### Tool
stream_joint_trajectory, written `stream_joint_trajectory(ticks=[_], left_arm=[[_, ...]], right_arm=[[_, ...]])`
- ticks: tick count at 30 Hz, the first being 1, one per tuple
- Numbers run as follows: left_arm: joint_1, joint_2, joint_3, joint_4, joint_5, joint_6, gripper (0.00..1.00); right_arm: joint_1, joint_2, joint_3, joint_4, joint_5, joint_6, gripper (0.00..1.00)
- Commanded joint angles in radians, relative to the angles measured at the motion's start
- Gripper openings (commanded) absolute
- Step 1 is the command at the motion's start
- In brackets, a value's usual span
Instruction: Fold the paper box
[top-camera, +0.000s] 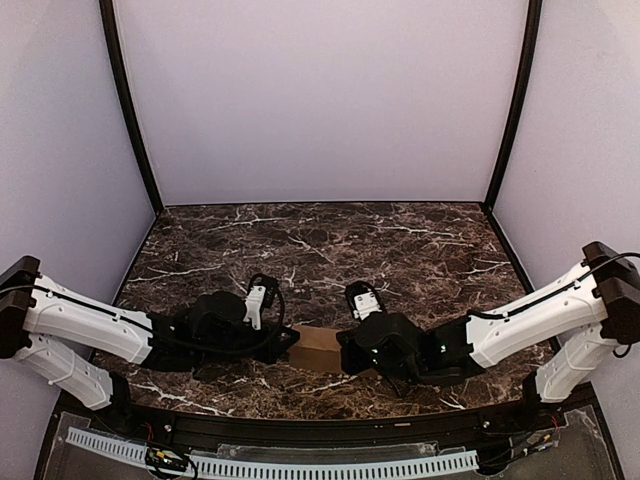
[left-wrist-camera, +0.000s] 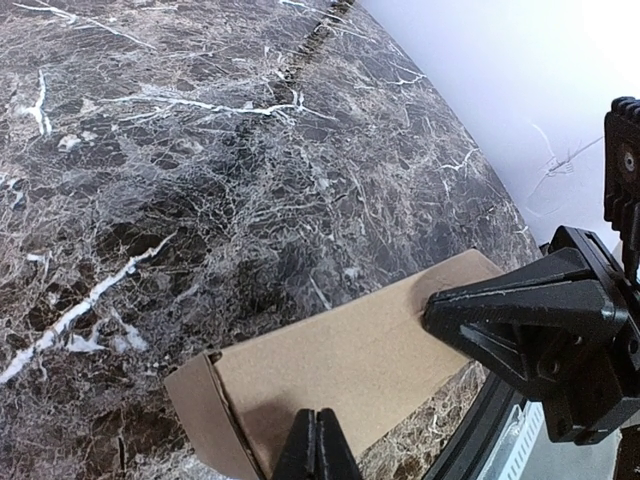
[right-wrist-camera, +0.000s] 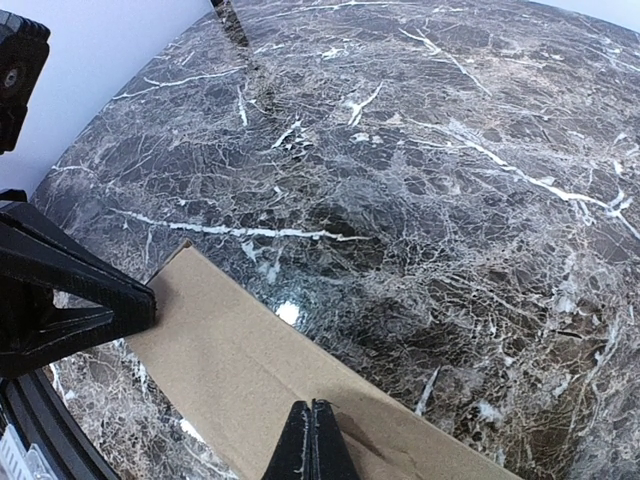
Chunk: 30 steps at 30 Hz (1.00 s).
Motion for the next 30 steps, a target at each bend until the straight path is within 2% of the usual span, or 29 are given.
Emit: stream_joint_trajectory(ticks=[1, 7, 13, 19, 26, 30], left_arm=[[0.000, 0.063, -0.048, -0.204, 0.007, -0.010, 0.01], [0.001, 0.088, -0.022, -0.195, 0.010, -0.003, 0.01], [0.000, 0.096, -0.012, -0.204, 0.009, 0.003, 0.01], [0.000, 0.095, 0.003, -0.224, 0.003, 0.013, 0.01], [0.001, 0.103, 0.016, -0.227, 0.009, 0.012, 0.01], [0.000, 0.108, 0.021, -0.227, 0.010, 0.014, 0.01]], right_arm=[[0.016, -0.004, -0.017, -0.167, -0.061, -0.017, 0.00], [0.016, -0.183, -0.028, -0.210, -0.057, -0.070, 0.00], [0.002, -0.350, -0.106, -0.218, -0.089, -0.073, 0.00], [-0.021, -0.398, -0.228, -0.213, -0.116, 0.003, 0.00], [-0.047, -0.432, -0.415, -0.130, -0.185, 0.158, 0.00], [-0.046, -0.477, -0.433, -0.129, -0.183, 0.157, 0.00]])
